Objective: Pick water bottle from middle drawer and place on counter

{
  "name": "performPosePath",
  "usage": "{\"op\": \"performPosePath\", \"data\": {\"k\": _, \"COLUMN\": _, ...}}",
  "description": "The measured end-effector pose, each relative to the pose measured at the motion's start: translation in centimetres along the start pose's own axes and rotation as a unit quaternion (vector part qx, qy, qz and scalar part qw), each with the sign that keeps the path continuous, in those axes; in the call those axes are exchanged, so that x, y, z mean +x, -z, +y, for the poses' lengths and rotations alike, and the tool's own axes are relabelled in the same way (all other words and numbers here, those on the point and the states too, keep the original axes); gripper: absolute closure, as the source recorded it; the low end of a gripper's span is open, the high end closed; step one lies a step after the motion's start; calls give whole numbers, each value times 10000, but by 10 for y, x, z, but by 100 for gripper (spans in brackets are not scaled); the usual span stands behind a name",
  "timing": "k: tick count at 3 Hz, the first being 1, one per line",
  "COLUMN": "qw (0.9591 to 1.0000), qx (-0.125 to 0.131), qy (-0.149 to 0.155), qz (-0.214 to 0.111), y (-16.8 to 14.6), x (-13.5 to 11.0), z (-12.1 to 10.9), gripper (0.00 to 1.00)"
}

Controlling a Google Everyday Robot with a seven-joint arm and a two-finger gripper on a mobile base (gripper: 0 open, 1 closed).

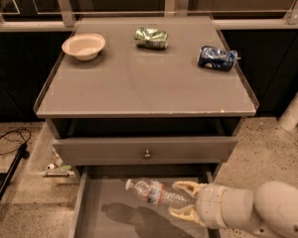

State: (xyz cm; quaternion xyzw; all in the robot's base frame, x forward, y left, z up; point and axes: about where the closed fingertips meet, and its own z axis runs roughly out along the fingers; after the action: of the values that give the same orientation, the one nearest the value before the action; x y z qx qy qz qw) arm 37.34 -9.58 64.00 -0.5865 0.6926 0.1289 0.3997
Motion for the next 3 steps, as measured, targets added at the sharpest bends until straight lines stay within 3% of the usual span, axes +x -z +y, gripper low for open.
{"op": "performPosePath", "data": {"k": 1, "qw": 9991, "qx": 382, "qy": 130, "qz": 108, "y": 65, "x": -25, "z": -44, "gripper": 100}}
{"op": "performPosePath", "data": {"k": 2, "qw": 9980, "qx": 589, "qy": 224, "qz": -19, "y": 113, "x": -38, "z": -90, "gripper": 100}}
{"op": "performPosePath", "data": {"k": 3, "qw": 9980, "qx": 466, "qy": 335, "qz": -269, "y": 122, "x": -46, "z": -105, "gripper": 100}}
